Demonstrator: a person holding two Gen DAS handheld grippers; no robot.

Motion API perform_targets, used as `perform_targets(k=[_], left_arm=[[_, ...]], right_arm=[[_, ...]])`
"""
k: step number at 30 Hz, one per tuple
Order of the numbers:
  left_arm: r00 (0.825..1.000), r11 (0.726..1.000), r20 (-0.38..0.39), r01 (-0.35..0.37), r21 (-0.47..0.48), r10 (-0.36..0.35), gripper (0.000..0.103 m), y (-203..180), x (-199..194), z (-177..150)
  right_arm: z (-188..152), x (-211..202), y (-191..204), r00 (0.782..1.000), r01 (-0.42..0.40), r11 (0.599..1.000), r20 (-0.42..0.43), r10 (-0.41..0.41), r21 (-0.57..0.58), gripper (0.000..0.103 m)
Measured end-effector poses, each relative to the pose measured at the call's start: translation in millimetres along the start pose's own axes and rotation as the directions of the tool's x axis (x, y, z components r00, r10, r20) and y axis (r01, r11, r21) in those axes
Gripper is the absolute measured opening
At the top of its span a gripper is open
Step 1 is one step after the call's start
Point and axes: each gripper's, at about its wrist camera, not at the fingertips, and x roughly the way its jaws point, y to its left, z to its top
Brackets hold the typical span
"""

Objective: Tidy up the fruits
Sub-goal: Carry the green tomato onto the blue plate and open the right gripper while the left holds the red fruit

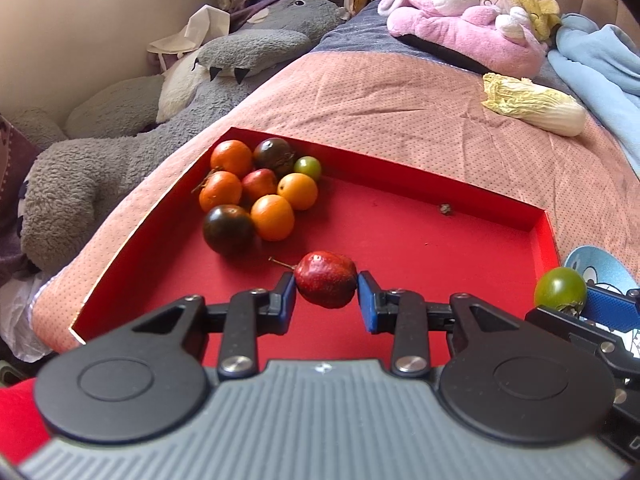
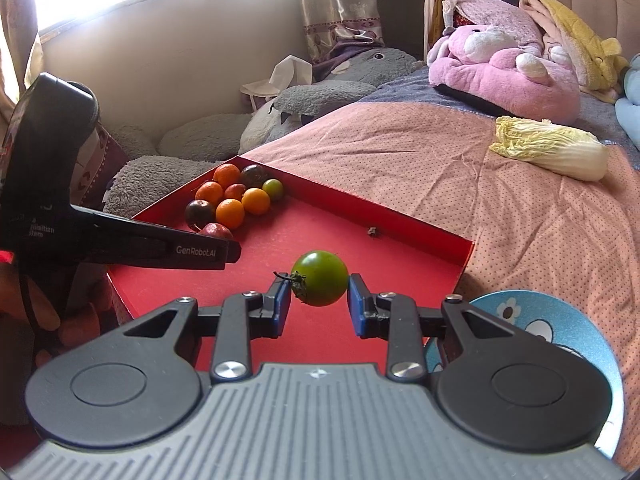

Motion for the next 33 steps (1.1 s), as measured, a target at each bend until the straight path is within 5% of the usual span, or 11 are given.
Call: perform_targets(k=[33], left_arm=[[0.998,0.993,0.015,0.059,0.102,-0.061,0.037,-49.8,3.6,-3.6]], right_arm=[[-22.1,-33.1,-33.6,0.998,0.06,0.997,0.005,-0.061,0.051,0.036]])
